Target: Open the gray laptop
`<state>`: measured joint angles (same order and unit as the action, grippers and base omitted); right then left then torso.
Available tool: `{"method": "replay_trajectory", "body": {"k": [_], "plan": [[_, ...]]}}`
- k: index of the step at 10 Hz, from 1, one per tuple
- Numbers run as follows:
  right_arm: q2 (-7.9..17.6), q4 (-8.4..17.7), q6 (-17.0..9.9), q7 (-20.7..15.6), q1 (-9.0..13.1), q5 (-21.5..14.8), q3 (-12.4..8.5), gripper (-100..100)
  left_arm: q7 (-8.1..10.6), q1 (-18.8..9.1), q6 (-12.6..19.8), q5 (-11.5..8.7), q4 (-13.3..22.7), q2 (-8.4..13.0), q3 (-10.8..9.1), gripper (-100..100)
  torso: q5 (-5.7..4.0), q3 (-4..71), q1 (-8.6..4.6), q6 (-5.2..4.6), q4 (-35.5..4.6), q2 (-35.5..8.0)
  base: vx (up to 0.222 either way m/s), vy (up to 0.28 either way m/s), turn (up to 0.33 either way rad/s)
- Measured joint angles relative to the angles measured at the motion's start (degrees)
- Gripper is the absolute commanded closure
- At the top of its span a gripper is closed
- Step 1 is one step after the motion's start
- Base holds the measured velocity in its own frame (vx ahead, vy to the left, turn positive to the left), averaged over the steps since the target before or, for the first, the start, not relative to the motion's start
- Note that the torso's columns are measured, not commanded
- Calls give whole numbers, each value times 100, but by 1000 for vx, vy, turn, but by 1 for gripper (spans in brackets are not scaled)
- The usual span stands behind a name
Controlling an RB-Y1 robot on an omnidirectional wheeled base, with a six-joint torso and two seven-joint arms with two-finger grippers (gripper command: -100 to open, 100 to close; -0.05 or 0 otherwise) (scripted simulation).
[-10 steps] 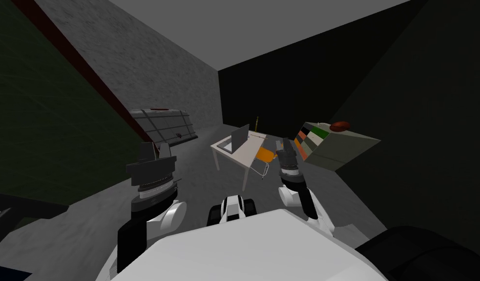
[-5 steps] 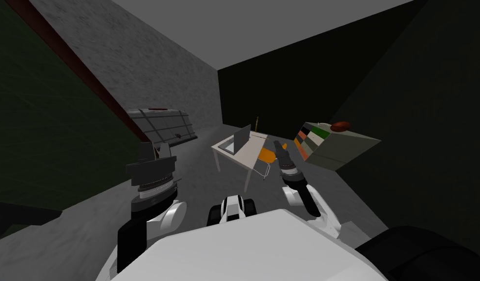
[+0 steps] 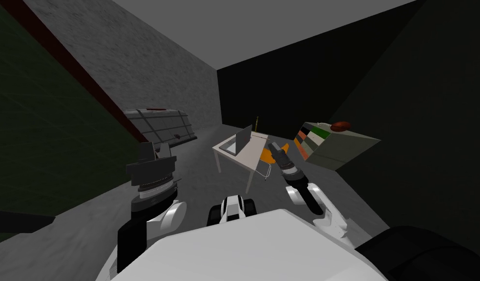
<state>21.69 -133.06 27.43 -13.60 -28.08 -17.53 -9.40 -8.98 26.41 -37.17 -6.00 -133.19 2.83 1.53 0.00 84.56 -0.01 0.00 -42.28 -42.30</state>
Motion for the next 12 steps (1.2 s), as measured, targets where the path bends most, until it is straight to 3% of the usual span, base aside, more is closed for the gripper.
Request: {"method": "replay_trajectory", "body": {"k": [12], "plan": [[1338,247,-440,-458,-29,-1866,-403,-100,0,0,0,0,0,0,0,0,-1,0,-6,-1,0,0,51,69,2]]}}
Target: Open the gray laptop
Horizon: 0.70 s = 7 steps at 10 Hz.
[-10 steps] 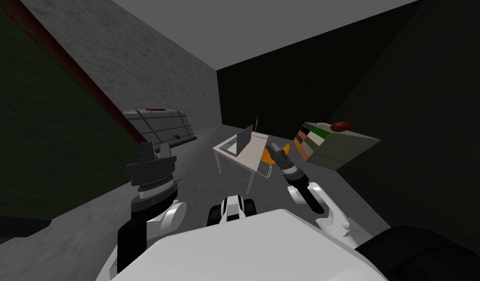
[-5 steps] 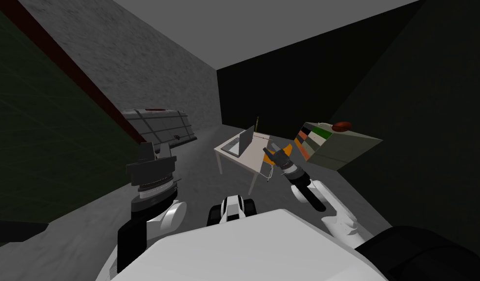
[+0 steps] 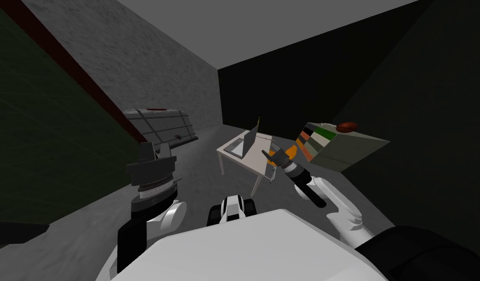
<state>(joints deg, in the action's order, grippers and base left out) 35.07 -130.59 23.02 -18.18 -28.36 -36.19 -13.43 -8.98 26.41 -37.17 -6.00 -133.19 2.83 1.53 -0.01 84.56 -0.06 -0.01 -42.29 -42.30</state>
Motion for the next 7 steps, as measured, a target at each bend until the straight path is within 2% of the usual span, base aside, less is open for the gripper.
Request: {"method": "replay_trajectory", "body": {"k": [7], "plan": [[978,361,-324,-271,86,-1187,-166,-100,0,0,0,0,0,0,0,0,0,0,2,0,0,0,88,84,72]]}}
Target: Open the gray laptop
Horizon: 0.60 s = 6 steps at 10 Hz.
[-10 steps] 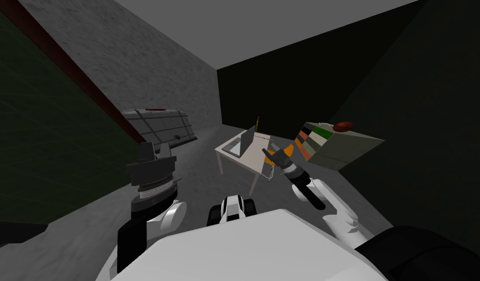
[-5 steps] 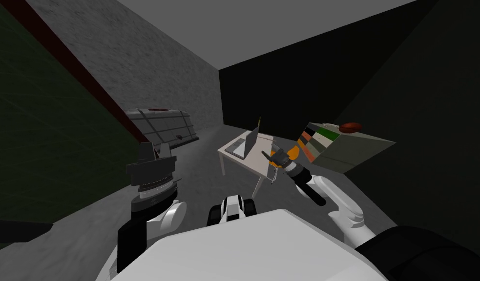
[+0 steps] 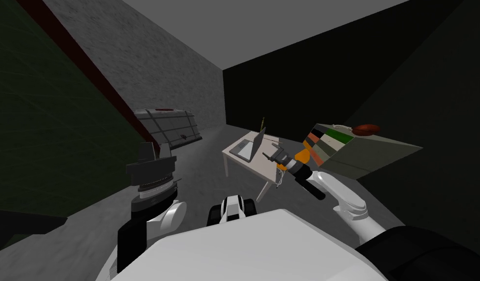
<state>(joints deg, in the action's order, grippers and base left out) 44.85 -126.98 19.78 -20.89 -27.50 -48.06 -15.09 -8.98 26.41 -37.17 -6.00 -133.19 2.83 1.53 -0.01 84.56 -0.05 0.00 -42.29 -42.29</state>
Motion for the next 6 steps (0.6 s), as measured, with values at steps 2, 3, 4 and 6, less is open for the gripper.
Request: {"method": "replay_trajectory", "body": {"k": [2,3,4,6], "plan": [[288,120,-111,-63,60,-324,-7,-100,0,0,0,0,0,0,0,0,0,-1,1,0,-1,-3,80,74,81],[413,172,-161,-88,75,-464,-23,-100,0,0,0,0,0,0,0,0,2,0,9,0,0,0,86,84,85],[551,234,-203,-109,105,-592,-38,-100,0,0,0,0,0,0,0,0,3,1,10,0,1,2,77,62,61],[766,313,-294,-164,133,-849,-39,-100,0,0,0,0,0,0,0,0,-1,-2,-5,0,-1,-4,64,47,63]]}}
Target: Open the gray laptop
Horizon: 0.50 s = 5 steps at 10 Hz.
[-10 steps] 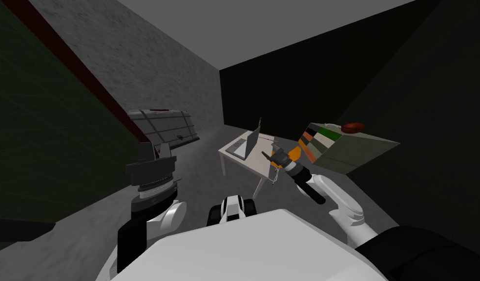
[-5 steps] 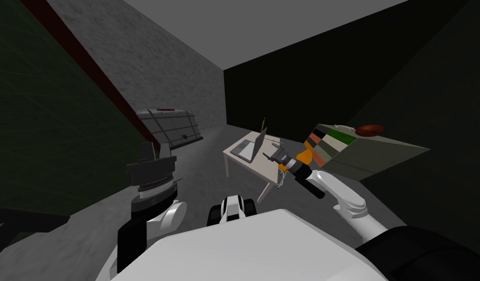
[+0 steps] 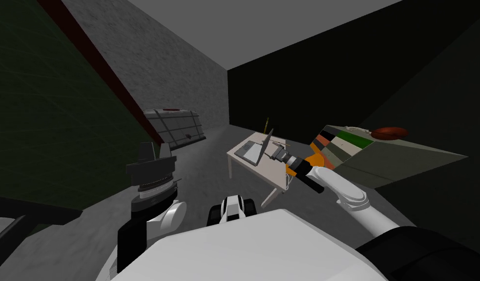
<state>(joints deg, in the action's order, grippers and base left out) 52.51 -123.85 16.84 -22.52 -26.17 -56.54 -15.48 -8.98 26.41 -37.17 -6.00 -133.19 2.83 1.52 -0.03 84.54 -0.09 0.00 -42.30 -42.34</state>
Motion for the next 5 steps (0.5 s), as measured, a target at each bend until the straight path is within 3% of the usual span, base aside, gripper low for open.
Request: {"method": "replay_trajectory", "body": {"k": [5], "plan": [[392,132,-148,-102,31,-452,-58,-100,0,0,0,0,0,0,0,0,0,-3,0,-1,-1,-6,68,44,29]]}}
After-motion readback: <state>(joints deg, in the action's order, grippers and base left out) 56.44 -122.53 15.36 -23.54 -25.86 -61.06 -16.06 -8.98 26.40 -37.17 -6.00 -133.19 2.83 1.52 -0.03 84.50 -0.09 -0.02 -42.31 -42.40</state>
